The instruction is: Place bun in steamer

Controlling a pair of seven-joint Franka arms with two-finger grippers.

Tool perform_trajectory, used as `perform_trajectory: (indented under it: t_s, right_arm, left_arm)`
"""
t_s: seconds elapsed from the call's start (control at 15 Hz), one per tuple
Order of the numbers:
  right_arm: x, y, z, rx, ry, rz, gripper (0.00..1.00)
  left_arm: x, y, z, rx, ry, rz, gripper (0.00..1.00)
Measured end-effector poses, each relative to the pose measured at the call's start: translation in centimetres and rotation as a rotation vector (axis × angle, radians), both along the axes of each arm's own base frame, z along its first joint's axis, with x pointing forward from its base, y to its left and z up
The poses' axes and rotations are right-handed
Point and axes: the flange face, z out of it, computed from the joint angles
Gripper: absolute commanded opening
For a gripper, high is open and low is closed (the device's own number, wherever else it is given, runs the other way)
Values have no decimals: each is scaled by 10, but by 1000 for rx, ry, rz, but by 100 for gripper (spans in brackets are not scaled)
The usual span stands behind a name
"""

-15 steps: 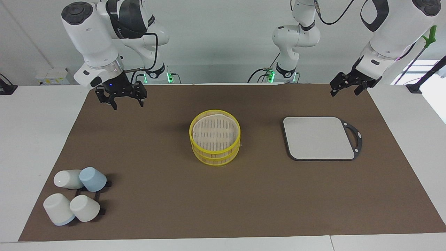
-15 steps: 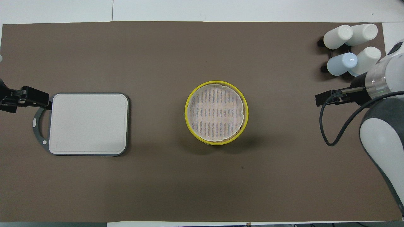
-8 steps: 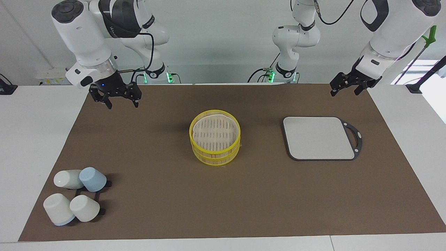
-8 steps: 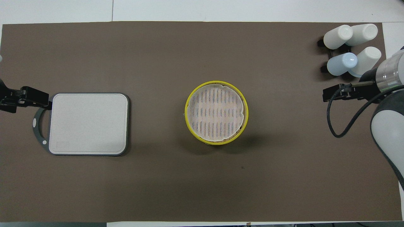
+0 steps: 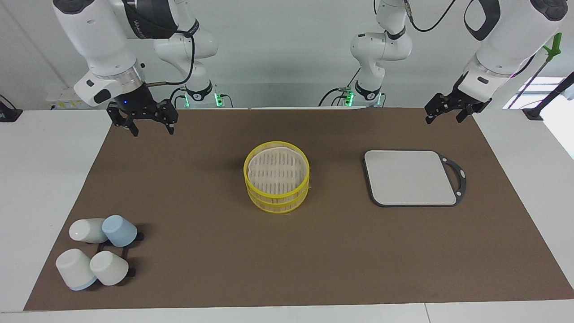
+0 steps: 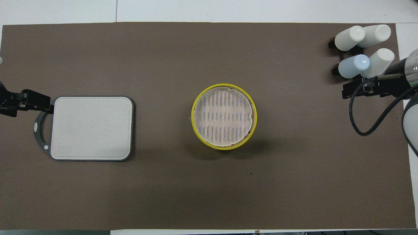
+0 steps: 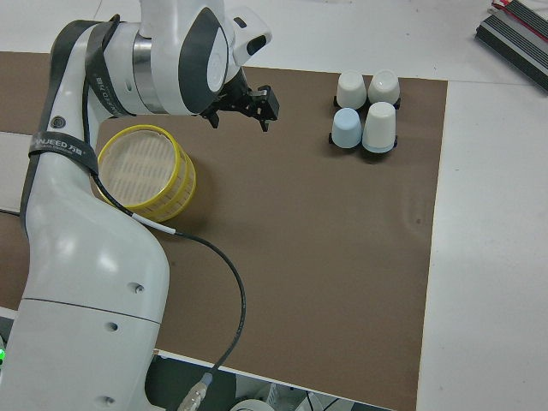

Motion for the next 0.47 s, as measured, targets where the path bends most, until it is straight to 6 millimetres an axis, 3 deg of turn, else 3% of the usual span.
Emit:
perform_trajectory:
  t_s: [0.47]
  right_arm:
    - [7,-24,-7,-4,13,-45,100]
  left_arm:
    - [0,0,0,0,0,0,100]
